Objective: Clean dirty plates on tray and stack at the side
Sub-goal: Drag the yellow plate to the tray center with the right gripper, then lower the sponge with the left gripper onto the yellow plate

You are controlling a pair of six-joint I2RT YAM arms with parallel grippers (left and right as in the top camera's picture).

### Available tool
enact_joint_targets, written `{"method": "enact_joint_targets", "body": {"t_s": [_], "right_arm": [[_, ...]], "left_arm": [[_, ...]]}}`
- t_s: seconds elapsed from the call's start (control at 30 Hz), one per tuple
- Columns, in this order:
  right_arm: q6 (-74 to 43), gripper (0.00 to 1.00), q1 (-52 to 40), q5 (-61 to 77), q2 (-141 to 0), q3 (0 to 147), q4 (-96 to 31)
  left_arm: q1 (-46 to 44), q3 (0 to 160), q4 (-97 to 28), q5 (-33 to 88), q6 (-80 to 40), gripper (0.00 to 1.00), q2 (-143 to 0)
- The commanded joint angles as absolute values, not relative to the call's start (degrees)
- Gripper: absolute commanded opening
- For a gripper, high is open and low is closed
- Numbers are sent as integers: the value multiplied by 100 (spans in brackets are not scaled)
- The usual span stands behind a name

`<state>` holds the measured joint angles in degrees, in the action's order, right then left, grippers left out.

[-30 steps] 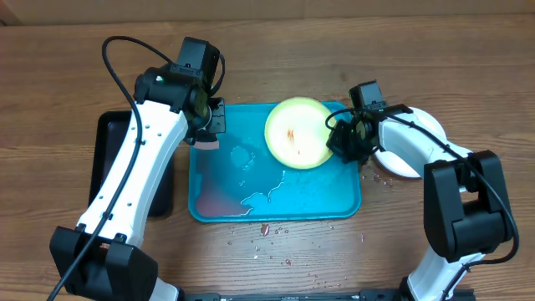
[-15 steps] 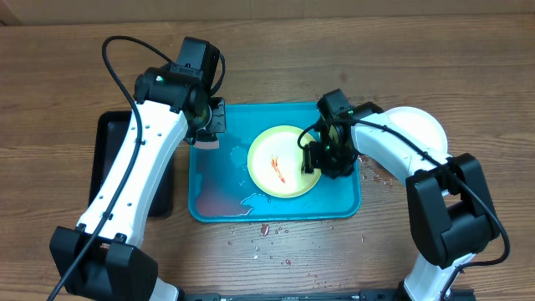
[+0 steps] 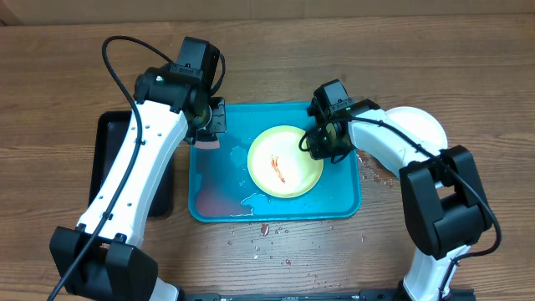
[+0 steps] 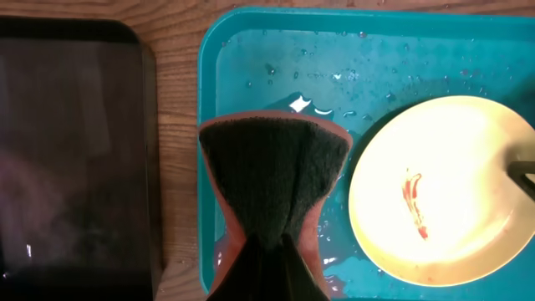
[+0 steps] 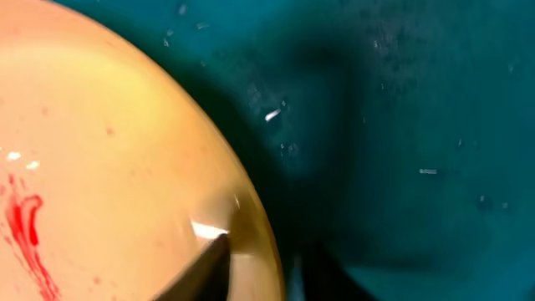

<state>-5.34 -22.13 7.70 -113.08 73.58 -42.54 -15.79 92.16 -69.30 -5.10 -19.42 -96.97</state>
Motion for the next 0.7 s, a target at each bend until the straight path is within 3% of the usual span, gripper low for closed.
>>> {"method": "enact_joint_targets", "body": {"t_s": [0.0,0.3,0.5,0.67], "right_arm": [[-519,6,-2196,749,-11489,7432,-4464],[-2528,4,-2217,2294,-11478,7594,-4851],[-3846,4,-2764,1588,-11489,7507,-4412],[-3929,4,-2871,1570,-11489,7494,-4222]], "left_arm": [[-1632,9094,-6855,-484,-2040,4,-9524],[-1632,8947,-6676,-478,-2040,4,-9524],[-1651,8449,-5994,-180,-2036,4,-9524],[-1758,7605,-5024,-91,-1962,4,-9535]]}}
